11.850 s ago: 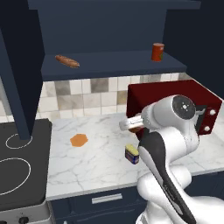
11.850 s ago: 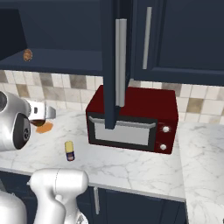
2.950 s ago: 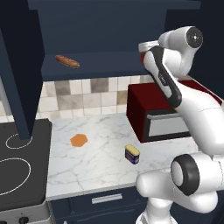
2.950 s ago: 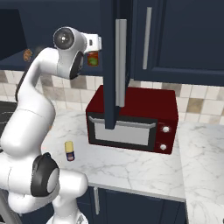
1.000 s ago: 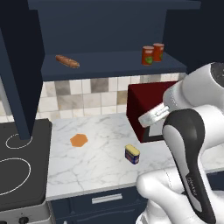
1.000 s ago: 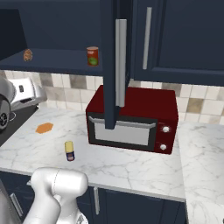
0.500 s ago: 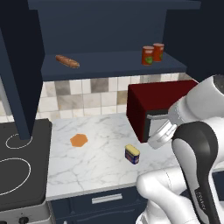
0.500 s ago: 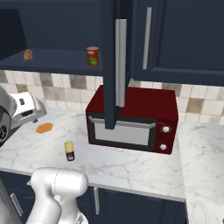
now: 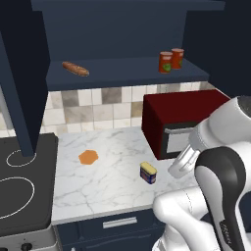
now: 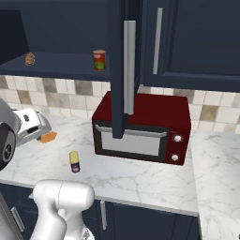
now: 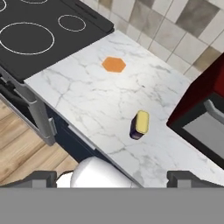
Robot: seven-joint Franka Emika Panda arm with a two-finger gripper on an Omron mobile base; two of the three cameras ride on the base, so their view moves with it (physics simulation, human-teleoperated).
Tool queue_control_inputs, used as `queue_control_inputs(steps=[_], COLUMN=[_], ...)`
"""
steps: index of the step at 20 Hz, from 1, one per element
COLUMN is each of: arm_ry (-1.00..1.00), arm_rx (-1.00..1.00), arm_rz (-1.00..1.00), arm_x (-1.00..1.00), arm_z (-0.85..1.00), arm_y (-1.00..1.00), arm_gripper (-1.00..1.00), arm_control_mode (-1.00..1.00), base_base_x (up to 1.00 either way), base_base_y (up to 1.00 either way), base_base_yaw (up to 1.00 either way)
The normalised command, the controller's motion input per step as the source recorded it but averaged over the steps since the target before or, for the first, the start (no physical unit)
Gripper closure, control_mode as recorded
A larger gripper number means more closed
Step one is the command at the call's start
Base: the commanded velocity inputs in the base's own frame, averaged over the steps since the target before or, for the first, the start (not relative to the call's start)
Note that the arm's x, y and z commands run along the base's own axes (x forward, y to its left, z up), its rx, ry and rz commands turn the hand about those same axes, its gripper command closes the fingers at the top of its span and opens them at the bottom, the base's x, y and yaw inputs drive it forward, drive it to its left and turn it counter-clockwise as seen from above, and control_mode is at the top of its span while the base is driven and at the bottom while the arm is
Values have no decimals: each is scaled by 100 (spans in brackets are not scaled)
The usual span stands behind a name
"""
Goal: Pick the cans from the counter and place them in their designated side in the cabinet.
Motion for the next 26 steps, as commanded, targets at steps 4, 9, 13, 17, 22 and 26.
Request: queue_control_inputs(steps=[4,9,13,17,22,26], arm_ry=[2,0,0,0,0,0], arm_rx=[-5,-4,-1,0,0,3], arm_rz=[1,0,0,0,-8,-11], arm_x=[0,0,9,16,11,15], arm_z=[-25,-20,-15,-21,-29,-31], arm_y=[-10,-18,-15,-7,-1,0], arm_gripper=[-100,-100,-100,-100,-100,-100], arm_control_mode=[-100,-100,-100,-100,-100,-100], base_base_x=[0,0,0,0,0,0], base_base_y=[0,0,0,0,0,0], base_base_yaw=[0,0,0,0,0,0])
